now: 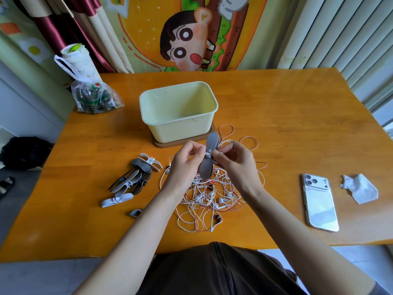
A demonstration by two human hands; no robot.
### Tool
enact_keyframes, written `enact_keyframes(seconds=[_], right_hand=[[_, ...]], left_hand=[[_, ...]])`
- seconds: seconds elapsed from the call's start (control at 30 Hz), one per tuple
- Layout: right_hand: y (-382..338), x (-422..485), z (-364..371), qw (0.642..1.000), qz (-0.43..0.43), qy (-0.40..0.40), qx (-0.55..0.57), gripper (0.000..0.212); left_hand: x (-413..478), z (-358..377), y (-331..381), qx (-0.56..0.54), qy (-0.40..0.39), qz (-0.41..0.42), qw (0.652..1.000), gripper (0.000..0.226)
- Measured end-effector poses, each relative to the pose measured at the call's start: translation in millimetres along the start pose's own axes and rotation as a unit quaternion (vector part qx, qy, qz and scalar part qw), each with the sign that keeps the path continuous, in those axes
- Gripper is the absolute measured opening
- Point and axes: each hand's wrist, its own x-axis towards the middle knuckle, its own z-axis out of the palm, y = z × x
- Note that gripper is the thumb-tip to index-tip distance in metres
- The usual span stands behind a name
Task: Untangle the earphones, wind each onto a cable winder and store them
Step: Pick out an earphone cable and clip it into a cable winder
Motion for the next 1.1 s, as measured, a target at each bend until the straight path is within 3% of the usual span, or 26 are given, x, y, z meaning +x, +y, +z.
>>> enact_keyframes(seconds=[0.47,0.67,0.8,0.93,1.1], right_hand=[[1.0,0.5,-4.7,0.999,0.01,-0.051,0.001,0.015],[-1.7,-0.8,-2.6,0.999,0.002,-0.035,0.021,0.013],[0.0,-0.3,0.1,1.0,-0.007,-0.023,0.002,0.014],[1.8,-1.2,1.1,1.0,-0.011,-0.019,-0.003,0.014],[3.2,-3.5,0.6,0.999,-0.025,-0.027,-0.031,0.012]], left_hand=[[2.8,-9.2,4.3,-0.026,-0.061,-0.083,0.994,0.021],[-0.6,-5.7,7.8,-0.016,-0.02,-0.041,0.999,0.016],[-2.6,-4.2,10.3,-0.085,-0.027,-0.053,0.995,0.02],[-0.2,-3.2,5.4,-0.086,0.026,-0.063,0.994,0.028],[0.4,-5.1,4.8,-0.118,0.045,-0.094,0.988,0.015]])
